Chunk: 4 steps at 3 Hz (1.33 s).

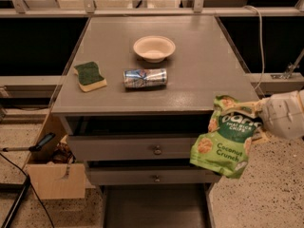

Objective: Pick green rice chip bag from bottom drawer and place on counter

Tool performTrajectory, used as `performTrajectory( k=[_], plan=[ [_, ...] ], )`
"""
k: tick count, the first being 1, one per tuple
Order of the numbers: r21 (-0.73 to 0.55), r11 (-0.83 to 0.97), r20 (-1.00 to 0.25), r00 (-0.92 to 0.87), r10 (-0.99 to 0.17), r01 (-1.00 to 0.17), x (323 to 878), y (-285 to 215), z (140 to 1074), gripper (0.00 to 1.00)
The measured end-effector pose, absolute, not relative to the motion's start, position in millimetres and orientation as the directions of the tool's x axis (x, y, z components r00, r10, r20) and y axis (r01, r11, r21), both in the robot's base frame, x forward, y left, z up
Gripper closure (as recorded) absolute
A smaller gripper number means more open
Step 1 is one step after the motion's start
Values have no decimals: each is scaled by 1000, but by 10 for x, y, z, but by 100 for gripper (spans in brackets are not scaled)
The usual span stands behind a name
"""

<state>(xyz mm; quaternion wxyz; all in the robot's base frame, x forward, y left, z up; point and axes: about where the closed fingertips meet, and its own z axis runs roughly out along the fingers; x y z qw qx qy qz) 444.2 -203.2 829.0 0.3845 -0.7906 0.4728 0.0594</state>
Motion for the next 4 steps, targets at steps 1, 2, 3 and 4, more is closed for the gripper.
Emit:
performTrajectory(
  k=[1, 2, 3, 4],
  plan=[
    [-506, -278, -493, 538, -683, -817, 4817, -2107, 8432, 100],
    [-431, -261, -569, 484, -665, -864, 5446, -2027, 8491, 100],
    [-478, -259, -545, 515, -661, -839, 5512, -1977, 8679, 100],
    [-473, -246, -550, 502, -668, -846, 5527, -1998, 8673, 100]
  ],
)
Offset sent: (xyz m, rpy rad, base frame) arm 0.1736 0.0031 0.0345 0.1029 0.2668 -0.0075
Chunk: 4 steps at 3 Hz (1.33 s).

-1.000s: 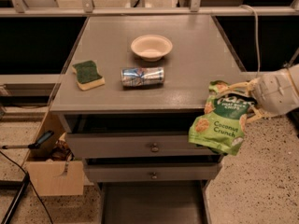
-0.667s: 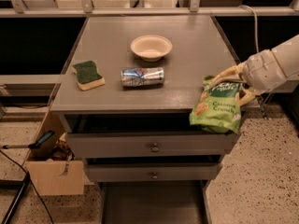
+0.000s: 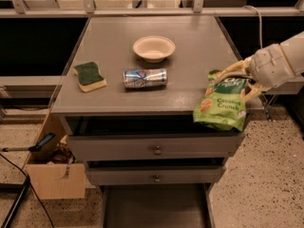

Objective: Pick green rice chip bag from bottom drawer and place on counter

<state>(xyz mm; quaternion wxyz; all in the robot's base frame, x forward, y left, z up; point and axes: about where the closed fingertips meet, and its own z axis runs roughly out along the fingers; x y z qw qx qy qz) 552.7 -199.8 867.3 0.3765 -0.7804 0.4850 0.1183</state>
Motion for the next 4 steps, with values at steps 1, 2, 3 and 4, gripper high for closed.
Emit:
performTrajectory(
  k=[1, 2, 3, 4],
  plan=[
    [-519, -200, -507, 488, -711, -831, 5779, -2055, 9116, 100],
    [-512, -150, -502, 436, -747, -846, 6113, -2042, 9473, 100],
    [-564, -120, -485, 445, -753, -817, 6236, -2063, 9803, 100],
    [-516, -121, -495, 411, -765, -848, 6263, -2045, 9559, 100]
  ],
)
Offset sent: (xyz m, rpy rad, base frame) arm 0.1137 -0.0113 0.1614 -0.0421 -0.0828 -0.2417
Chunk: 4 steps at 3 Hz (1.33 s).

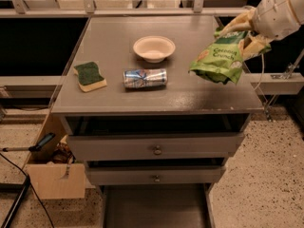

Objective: Pick green rice chip bag from bottom drawer and place on counter

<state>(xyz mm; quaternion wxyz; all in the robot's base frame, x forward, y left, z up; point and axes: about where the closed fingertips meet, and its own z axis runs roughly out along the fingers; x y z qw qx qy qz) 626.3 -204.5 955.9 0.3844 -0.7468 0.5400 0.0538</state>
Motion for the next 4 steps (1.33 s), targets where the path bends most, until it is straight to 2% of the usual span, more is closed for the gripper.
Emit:
performTrajectory(
  k=[4],
  plan=[
    [-383, -124, -495, 317, -809, -915, 6623, -1900, 8895, 100]
  ],
)
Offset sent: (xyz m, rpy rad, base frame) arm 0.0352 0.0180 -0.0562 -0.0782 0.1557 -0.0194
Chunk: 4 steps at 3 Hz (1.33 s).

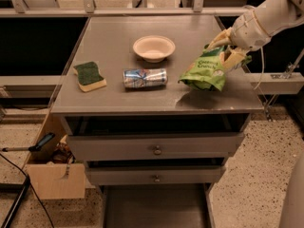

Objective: Pick green rice chip bag from bottom drawer and place on counter

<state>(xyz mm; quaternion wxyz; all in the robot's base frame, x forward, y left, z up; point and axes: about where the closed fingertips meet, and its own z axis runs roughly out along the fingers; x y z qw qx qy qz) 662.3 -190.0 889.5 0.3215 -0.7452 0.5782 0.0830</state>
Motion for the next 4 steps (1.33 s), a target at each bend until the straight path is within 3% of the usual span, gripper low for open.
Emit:
performTrajectory(
  k=[1, 4],
  plan=[
    [-383, -124, -496, 317, -809, -915, 6624, -1901, 8891, 84],
    [-383, -124, -496, 317, -809, -915, 6624, -1901, 8891, 14]
  ],
)
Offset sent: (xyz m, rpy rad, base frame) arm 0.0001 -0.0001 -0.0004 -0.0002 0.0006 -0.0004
